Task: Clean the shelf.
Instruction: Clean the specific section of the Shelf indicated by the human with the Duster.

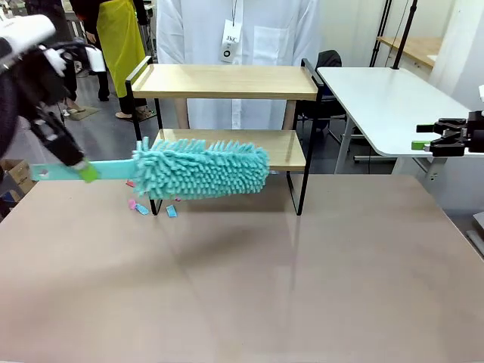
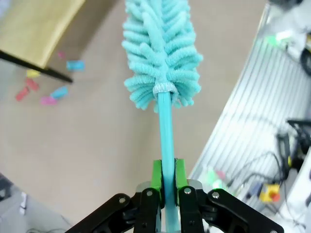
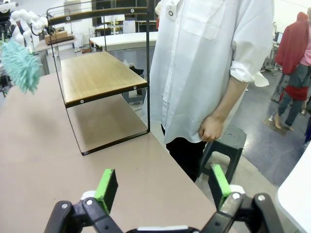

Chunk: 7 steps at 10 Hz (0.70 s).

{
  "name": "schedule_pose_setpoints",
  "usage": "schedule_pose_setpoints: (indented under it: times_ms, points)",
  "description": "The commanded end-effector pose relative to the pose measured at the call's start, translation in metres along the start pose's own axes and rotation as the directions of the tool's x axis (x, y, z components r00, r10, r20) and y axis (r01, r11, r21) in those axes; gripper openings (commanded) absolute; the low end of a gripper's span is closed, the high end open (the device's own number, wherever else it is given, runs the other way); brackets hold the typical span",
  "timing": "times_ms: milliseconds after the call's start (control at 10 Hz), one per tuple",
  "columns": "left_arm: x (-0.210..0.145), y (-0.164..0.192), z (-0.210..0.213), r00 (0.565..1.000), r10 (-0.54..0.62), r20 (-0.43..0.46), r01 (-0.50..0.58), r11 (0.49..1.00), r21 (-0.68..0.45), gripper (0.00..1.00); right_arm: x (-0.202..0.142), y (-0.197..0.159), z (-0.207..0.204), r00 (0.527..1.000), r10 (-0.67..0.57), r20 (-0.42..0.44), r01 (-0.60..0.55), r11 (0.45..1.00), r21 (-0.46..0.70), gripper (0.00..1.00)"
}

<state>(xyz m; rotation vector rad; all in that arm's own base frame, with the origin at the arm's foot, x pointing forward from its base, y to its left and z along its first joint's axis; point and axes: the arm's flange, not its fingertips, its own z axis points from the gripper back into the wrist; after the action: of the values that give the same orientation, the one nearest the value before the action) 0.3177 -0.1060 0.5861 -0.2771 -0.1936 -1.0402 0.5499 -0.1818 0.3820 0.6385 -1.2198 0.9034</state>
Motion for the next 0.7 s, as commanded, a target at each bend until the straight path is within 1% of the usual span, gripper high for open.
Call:
schedule_pose_setpoints:
  times_ms: [0,100,200,300,400,500,600]
  points:
    - [-0.004,0.003,0.015,0.982,-0.136,-0.128,0.134,0.991,-0.023,0.13,0.004,0.000,0.000,1.000,0.000,-0.009,0.000,1.000,-0.001,1.00]
    - [-0.012,0.004,0.017,0.975,-0.143,-0.172,0.138,0.990,-0.038,0.13,0.004,0.000,0.000,1.000,0.000,-0.009,0.000,1.000,-0.001,1.00]
    - [-0.017,0.004,0.014,0.960,-0.179,-0.215,0.170,0.984,-0.059,0.13,0.004,0.000,0.000,1.000,0.000,-0.009,0.000,1.000,-0.001,1.00]
    - [-0.019,0.007,0.011,0.940,-0.202,-0.275,0.195,0.979,-0.053,0.13,0.004,0.000,0.000,1.000,0.000,-0.009,0.000,1.000,-0.001,1.00]
    - [-0.021,0.008,0.009,0.921,-0.233,-0.314,0.230,0.972,-0.047,0.13,0.004,0.000,0.000,1.000,0.000,-0.009,0.000,1.000,-0.001,1.00]
    - [-0.019,0.010,0.010,0.911,-0.266,-0.316,0.271,0.962,-0.032,0.13,0.004,0.000,0.000,1.000,0.000,-0.009,0.000,1.000,-0.001,1.00]
    - [-0.018,0.010,0.006,0.896,-0.289,-0.337,0.300,0.954,-0.022,0.13,0.004,0.000,0.000,1.000,0.000,-0.009,0.000,1.000,-0.001,1.00]
